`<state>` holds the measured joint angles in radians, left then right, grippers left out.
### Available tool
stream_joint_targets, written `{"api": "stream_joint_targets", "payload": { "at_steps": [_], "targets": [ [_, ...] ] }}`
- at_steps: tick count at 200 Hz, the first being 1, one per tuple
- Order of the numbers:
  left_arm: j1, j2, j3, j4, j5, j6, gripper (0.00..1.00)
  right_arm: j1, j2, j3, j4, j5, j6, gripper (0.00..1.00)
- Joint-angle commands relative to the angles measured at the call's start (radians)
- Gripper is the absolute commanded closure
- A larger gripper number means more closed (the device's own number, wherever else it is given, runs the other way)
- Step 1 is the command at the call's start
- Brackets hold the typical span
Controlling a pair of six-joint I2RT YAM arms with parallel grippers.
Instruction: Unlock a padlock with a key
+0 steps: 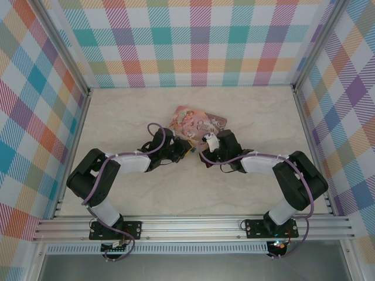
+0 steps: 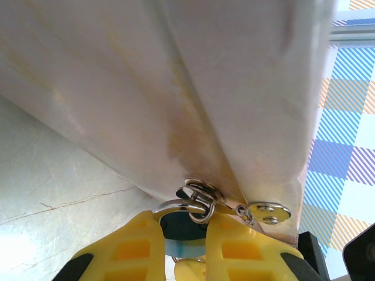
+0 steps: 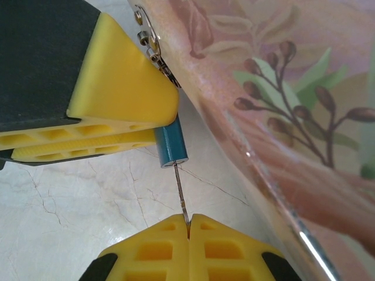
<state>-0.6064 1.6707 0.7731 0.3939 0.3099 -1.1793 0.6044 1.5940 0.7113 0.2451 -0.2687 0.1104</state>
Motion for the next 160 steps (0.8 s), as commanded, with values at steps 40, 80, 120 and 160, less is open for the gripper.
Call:
{"api": "stream_joint_targets", "payload": {
  "at_steps": [40,80,120,160],
  "targets": [
    [-0.032,-0.045,0.045,0.083,0.072,-0.002,0.93,0.015,0.052,0.069,-0.024,-0.037,-0.031,0.99],
    [-0.033,-0.04,0.049,0.084,0.076,-0.001,0.93,0.017,0.062,0.076,-0.034,-0.049,-0.042,0.99],
    [-0.036,-0.033,0.049,0.085,0.072,0.0,0.93,0.023,0.06,0.077,-0.01,-0.08,-0.038,0.99],
    [-0.041,-0.024,0.048,0.088,0.072,0.002,0.93,0.023,0.035,0.066,0.05,-0.105,0.001,0.99]
  ]
}}
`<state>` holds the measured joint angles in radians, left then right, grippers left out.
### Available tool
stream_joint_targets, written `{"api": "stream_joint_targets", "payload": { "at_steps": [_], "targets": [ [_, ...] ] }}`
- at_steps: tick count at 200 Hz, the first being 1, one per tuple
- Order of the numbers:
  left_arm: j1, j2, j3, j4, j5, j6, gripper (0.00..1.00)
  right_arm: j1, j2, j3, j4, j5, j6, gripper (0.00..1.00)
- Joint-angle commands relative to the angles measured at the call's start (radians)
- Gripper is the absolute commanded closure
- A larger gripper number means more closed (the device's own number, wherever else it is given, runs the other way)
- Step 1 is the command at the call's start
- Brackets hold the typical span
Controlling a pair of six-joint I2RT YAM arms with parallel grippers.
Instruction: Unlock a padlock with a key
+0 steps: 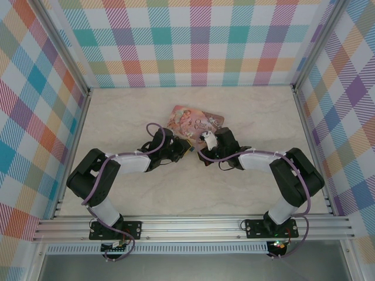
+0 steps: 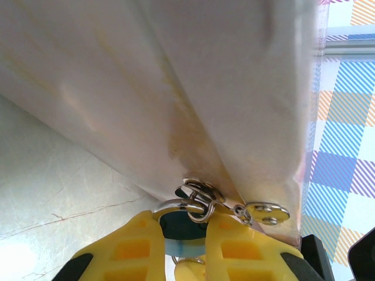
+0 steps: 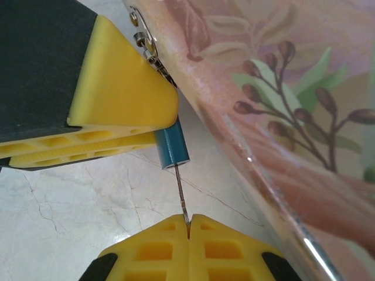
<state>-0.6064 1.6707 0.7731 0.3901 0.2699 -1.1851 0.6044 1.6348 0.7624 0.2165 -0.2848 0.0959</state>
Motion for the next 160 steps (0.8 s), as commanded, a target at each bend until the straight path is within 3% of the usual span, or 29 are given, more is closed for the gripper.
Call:
{"api": "stream_joint_targets", "payload": {
  "at_steps": [1,160],
  "targets": [
    [-0.041,-0.023,0.047,0.092,0.112,0.009,0.93,0.023,-0.006,0.015,0.079,-0.089,0.016,0.99],
    [-0.047,-0.016,0.018,0.1,0.092,0.013,0.93,0.003,-0.073,0.025,0.088,-0.044,0.101,1.0]
  ]
}}
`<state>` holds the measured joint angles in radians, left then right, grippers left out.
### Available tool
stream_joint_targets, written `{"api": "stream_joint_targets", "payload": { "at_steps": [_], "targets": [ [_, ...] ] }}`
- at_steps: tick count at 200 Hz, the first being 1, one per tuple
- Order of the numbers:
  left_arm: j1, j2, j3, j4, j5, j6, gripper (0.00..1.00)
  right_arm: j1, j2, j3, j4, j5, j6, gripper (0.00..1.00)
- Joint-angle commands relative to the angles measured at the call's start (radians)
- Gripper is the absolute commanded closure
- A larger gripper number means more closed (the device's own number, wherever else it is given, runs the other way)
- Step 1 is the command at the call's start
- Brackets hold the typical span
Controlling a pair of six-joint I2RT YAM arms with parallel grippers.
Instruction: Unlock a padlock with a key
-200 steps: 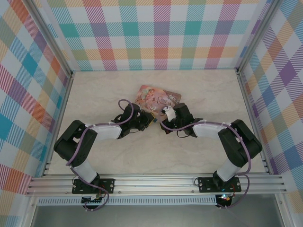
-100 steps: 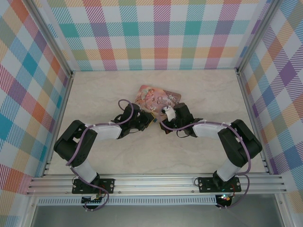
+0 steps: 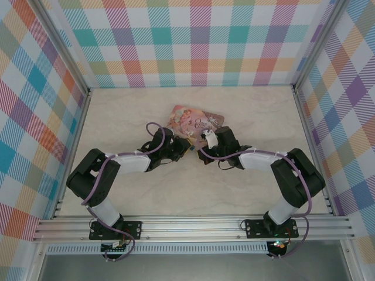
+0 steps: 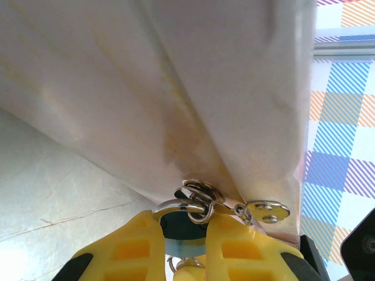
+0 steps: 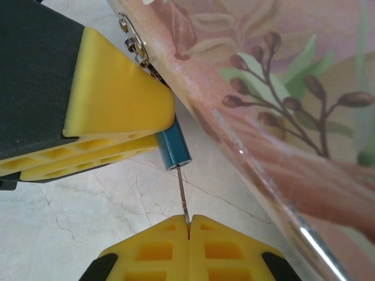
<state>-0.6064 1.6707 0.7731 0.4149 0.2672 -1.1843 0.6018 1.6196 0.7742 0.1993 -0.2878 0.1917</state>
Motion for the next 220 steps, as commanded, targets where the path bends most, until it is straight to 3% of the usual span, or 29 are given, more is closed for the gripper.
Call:
{"api": "stream_joint_targets", "payload": {
  "at_steps": [1,65,119,176,220],
  "targets": [
    [-0.047,-0.016,0.018,0.075,0.095,0.012,0.93,0.006,-0.058,0.013,0.105,-0.04,0.005,1.0],
    [-0.047,0.001,0.025,0.07,0.088,0.012,0.93,-0.012,-0.172,-0.08,0.053,0.028,-0.004,1.0],
    [-0.047,0.014,0.042,0.098,0.085,-0.007,0.93,-0.018,-0.194,-0.092,-0.007,0.01,-0.019,1.0],
    [-0.045,0.008,0.039,0.145,-0.004,-0.114,0.95,-0.013,-0.25,-0.193,-0.033,0.026,0.025,1.0],
    [-0.046,0.006,0.052,0.154,-0.001,-0.149,0.96,-0.01,-0.26,-0.201,-0.004,0.031,0.077,1.0]
  ]
}}
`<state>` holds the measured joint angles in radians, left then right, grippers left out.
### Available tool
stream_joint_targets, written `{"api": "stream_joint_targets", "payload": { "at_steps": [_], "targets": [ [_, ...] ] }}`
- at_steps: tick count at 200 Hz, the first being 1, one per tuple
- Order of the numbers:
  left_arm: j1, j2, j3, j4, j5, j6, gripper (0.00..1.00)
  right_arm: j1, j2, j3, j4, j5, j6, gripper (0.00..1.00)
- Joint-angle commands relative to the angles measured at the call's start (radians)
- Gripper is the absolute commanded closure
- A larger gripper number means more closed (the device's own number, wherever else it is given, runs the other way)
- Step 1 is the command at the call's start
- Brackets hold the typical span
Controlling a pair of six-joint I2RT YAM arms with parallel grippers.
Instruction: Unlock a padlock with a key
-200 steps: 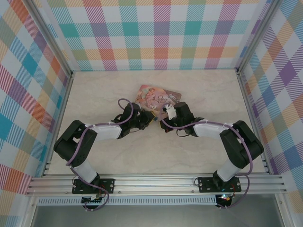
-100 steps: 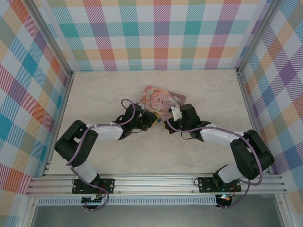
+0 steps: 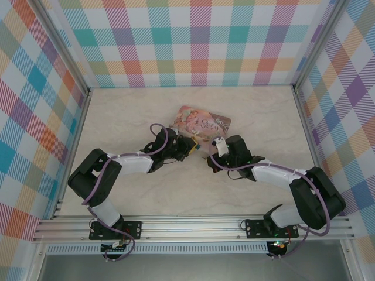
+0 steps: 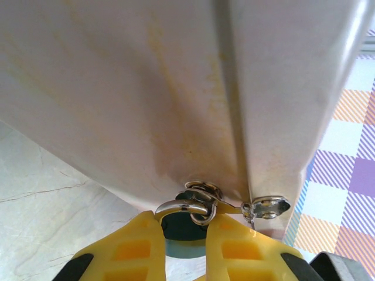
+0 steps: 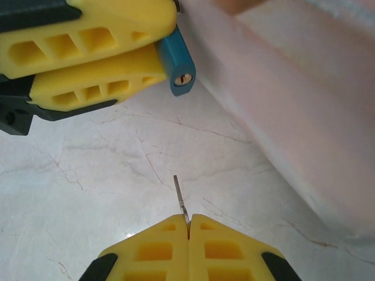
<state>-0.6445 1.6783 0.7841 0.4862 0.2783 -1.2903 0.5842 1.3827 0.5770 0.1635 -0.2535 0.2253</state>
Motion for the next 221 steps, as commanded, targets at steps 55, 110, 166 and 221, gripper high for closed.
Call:
{"api": "stream_joint_targets", "payload": {
  "at_steps": [55,110,166,221],
  "targets": [
    [-0.007,-0.017,0.034,0.09,-0.005,-0.056,0.96,0.009,-0.034,0.015,0.131,0.067,0.115,1.0],
    [-0.009,-0.011,0.039,0.103,0.001,-0.07,0.96,0.009,-0.018,0.033,0.17,0.08,0.132,1.0],
    [-0.009,-0.003,0.039,0.111,0.005,-0.074,0.96,0.011,0.016,0.038,0.187,0.08,0.138,1.0],
    [-0.009,-0.006,0.035,0.109,0.007,-0.073,0.96,0.012,0.041,0.055,0.207,0.076,0.143,1.0]
  ]
}}
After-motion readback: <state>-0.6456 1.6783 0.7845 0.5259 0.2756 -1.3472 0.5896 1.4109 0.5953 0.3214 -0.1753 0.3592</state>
